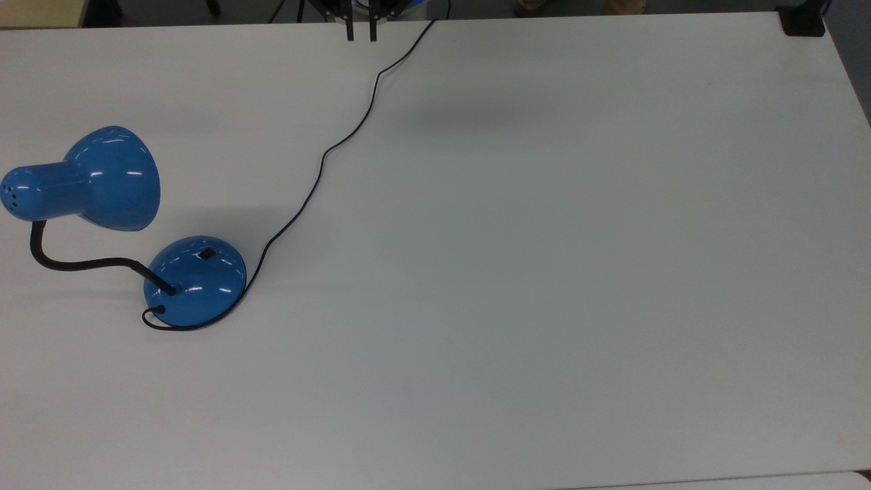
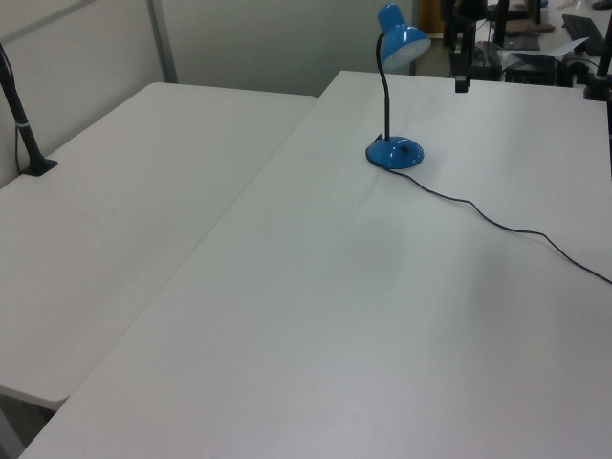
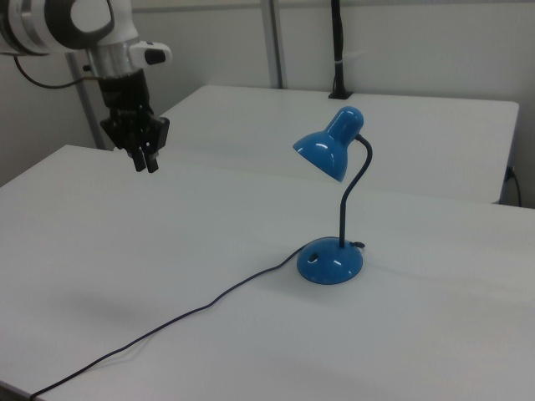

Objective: Turn off the lamp

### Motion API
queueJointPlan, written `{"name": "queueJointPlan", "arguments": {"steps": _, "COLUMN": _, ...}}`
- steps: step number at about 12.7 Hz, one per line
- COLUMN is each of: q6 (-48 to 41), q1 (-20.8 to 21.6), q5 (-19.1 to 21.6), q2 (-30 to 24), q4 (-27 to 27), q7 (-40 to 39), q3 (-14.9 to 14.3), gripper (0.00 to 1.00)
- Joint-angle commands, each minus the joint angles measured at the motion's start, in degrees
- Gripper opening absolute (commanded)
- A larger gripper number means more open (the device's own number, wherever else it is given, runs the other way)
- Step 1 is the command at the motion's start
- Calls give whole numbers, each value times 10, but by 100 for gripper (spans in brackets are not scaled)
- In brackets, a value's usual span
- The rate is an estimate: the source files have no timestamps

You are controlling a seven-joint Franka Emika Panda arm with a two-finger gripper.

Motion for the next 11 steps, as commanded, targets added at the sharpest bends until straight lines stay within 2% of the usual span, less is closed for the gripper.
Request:
{"name": "queueJointPlan", "arguments": {"steps": 1, "q6": -25, "q1": 7, "q5": -9, "q2": -16, "q4": 15, "q7": -14, "q3": -6, "gripper": 81}}
{"name": "queueJointPlan", "arguments": {"steps": 3, "q6": -25, "q1": 9, "q5": -16, "q2": -30, "q4": 12, "q7": -14, "q3": -5, "gripper": 87}}
{"name": "queueJointPlan", "arguments": {"steps": 4, "q6": -25, "q1": 26, "q5": -25, "q2": -37, "q4": 5, "q7": -14, "q3": -5, "gripper": 100}}
{"name": "queueJointPlan", "arguments": {"steps": 5, "q6": -25, "q1": 30, "q5": -37, "q2": -43, "q4": 1, "q7": -10, "q3": -5, "gripper": 100}}
{"name": "queueJointPlan", "arguments": {"steps": 11, "q6": -25, "q1": 24, "q5": -33, "q2": -33, "q4": 2, "q7": -7, "q3": -7, "gripper": 100}}
